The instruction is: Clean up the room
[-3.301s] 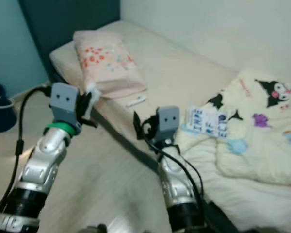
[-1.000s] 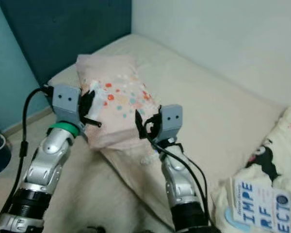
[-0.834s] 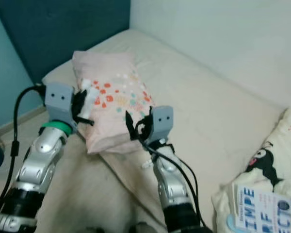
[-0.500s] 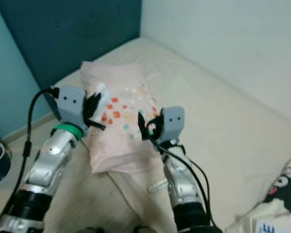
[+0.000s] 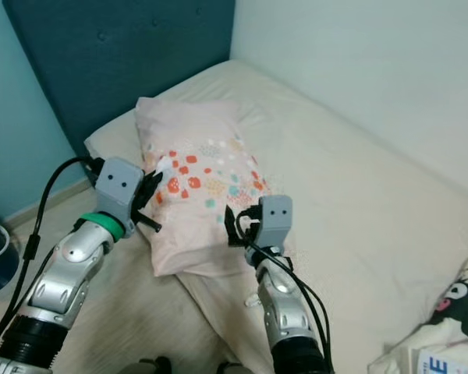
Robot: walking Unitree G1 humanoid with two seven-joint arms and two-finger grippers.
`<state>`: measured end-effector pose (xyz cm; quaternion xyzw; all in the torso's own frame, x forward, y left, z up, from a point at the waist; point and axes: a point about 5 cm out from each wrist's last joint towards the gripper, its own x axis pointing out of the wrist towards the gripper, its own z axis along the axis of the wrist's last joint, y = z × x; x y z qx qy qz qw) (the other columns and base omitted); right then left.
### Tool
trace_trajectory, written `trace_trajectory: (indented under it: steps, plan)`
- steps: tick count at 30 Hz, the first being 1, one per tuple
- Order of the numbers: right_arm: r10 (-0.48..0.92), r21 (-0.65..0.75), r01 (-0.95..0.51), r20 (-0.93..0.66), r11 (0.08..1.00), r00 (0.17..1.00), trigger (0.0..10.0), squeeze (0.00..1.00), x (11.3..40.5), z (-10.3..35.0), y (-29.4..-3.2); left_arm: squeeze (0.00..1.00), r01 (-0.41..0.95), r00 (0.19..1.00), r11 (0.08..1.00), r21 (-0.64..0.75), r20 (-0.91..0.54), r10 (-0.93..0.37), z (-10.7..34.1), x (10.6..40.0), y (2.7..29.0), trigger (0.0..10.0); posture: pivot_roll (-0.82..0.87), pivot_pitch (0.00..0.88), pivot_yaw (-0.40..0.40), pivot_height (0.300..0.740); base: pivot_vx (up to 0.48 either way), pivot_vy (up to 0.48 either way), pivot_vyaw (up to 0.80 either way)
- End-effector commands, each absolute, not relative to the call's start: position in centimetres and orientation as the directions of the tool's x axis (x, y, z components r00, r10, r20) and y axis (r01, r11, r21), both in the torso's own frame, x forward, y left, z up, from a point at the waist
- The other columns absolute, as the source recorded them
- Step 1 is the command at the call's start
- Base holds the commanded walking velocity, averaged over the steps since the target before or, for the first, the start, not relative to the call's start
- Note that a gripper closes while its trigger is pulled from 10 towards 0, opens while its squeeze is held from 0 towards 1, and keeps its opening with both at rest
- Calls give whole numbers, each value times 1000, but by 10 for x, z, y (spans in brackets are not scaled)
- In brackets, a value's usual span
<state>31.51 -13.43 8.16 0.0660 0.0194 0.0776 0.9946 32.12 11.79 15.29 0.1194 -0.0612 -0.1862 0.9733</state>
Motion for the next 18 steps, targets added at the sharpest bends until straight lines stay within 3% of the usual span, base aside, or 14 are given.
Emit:
trace_trajectory:
  steps: [1, 18]
  plan:
    - [120, 138, -108, -80, 985, 990, 10000, 0, 309, 68, -140, 0, 363, 921, 895, 258, 46, -387, 145, 318, 118, 10000, -2, 70, 53, 735, 0, 0, 0]
    - [74, 134, -58, -111, 989, 991, 10000, 0, 305, 57, -141, 0, 376, 918, 885, 275, 20, -396, 142, 314, 121, 10000, 4, 104, 80, 680, 0, 0, 0]
